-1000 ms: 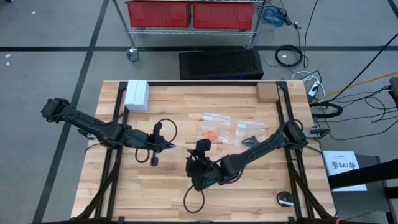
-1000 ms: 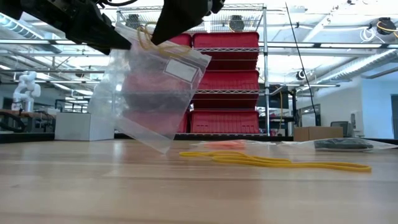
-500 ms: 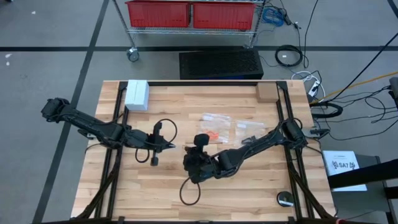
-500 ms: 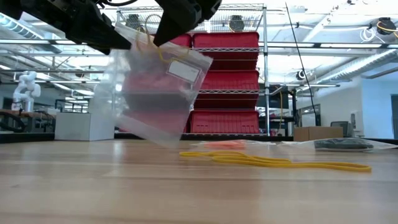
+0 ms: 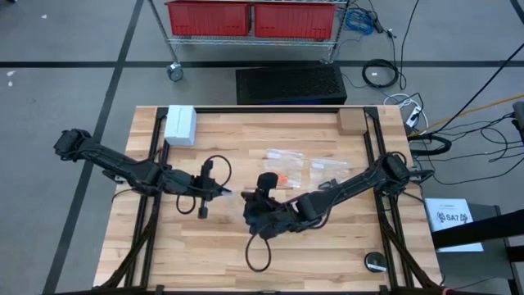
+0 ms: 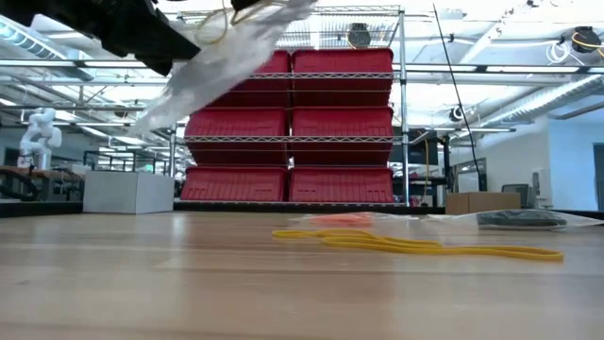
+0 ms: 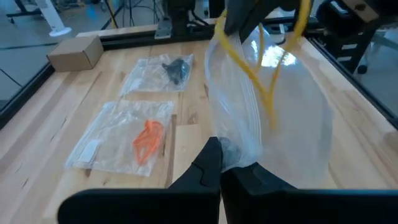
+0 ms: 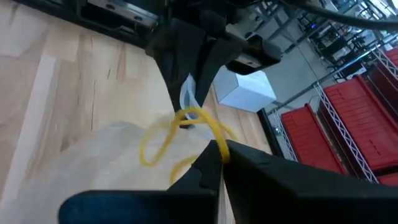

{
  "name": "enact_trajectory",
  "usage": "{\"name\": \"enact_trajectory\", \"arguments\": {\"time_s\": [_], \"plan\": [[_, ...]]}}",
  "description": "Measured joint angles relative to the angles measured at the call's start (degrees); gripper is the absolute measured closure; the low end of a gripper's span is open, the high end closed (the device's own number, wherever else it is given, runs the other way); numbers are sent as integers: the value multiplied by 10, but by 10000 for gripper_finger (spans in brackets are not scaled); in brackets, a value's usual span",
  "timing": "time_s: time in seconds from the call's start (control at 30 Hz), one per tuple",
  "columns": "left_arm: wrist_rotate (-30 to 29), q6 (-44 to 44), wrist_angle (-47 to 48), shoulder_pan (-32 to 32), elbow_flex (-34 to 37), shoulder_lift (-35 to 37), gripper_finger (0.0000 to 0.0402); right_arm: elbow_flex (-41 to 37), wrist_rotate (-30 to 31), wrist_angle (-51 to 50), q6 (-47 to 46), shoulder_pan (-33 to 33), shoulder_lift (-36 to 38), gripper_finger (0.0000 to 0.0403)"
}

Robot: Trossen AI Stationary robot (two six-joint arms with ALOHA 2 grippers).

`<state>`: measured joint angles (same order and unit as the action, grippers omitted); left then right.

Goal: Sort rubber bands
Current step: Put the yellow rubber band into the transparent zip bag

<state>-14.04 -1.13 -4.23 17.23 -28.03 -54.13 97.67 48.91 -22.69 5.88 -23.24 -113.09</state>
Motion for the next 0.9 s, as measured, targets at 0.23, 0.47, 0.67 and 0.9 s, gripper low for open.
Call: {"name": "enact_trajectory", "arguments": {"time_s": [0.23, 0.47, 0.67, 0.9], "plan": [[-4, 0, 25, -1, 5, -3, 401, 2, 7, 2, 9, 3, 9, 403], [-10, 0, 19, 0, 4, -1, 401, 1, -10, -6, -15, 3, 7, 390], [-10, 0, 17, 0, 4, -1, 401, 1, -9, 13, 18, 4, 6, 389], [-10, 0, 19, 0, 4, -1, 401, 1, -3, 46, 41, 11, 21, 400]]}}
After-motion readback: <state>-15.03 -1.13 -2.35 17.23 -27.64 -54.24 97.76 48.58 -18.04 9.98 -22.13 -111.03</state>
